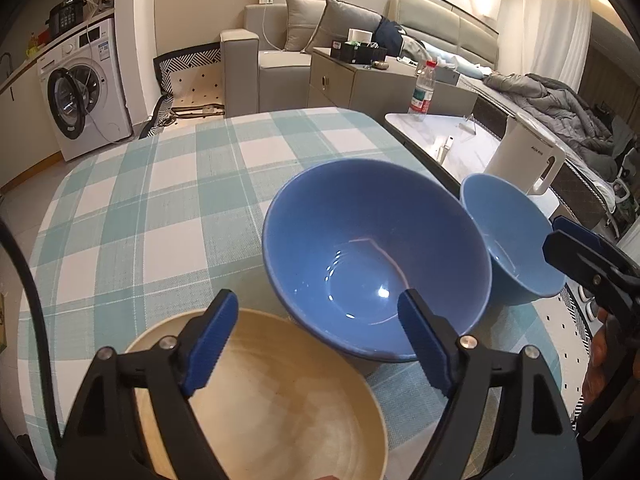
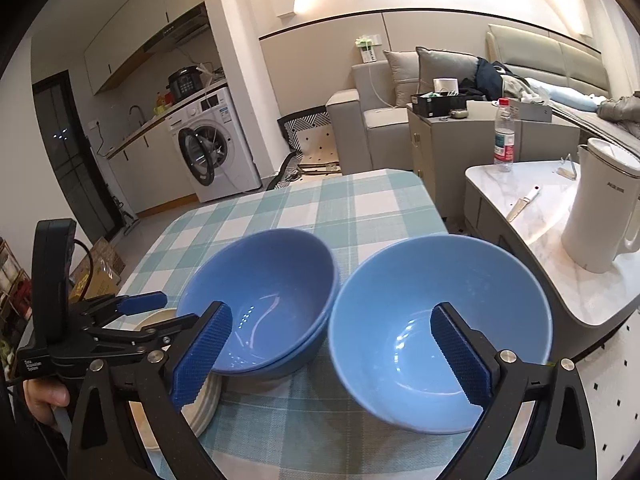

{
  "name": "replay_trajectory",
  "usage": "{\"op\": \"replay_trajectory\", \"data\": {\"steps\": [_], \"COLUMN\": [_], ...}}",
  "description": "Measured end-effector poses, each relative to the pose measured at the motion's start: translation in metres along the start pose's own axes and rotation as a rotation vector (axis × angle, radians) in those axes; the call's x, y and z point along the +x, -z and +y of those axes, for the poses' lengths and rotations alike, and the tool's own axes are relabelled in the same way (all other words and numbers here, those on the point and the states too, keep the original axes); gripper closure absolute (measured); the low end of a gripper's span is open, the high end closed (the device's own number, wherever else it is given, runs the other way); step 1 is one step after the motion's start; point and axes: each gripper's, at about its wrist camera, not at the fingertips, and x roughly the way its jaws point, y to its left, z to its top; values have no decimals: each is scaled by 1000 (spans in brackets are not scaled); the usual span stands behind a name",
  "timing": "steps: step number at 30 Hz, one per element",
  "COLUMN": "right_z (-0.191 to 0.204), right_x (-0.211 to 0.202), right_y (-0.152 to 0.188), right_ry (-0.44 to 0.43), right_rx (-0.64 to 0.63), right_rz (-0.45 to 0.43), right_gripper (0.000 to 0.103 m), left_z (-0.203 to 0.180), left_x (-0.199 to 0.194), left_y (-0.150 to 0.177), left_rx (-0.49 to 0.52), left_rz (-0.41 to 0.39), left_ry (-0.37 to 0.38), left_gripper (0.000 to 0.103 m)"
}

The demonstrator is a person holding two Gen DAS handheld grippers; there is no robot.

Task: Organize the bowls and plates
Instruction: 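Open both tools to release the stacked blue bowls, then withdraw both open tools and move them to the light blue bowl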

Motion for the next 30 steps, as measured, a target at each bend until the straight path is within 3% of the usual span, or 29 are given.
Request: {"op": "replay_trajectory", "data": {"steps": [2,5,12,30], "right_z": [-7,-17,-32,-81], "right_x": [-5,-12,-31,-54], "right_y": [-1,-3,-7,-5], "right_ry": [7,-15,1,152], "right_rx": [12,45,68,118], "right_rz": [-7,-6,-37,-71], "right_gripper": [1,1,1,1], "left_z": [-2,-5,-22,-83], "left_x": [-3,-8,-11,-1], "left_y": [0,-1,-1,9], "left_rx": [0,-6,16,98], "left_rz": [-9,-22,-31,-1], "left_ry": [-1,14,46,101], "left_gripper": [17,4,4,4]}}
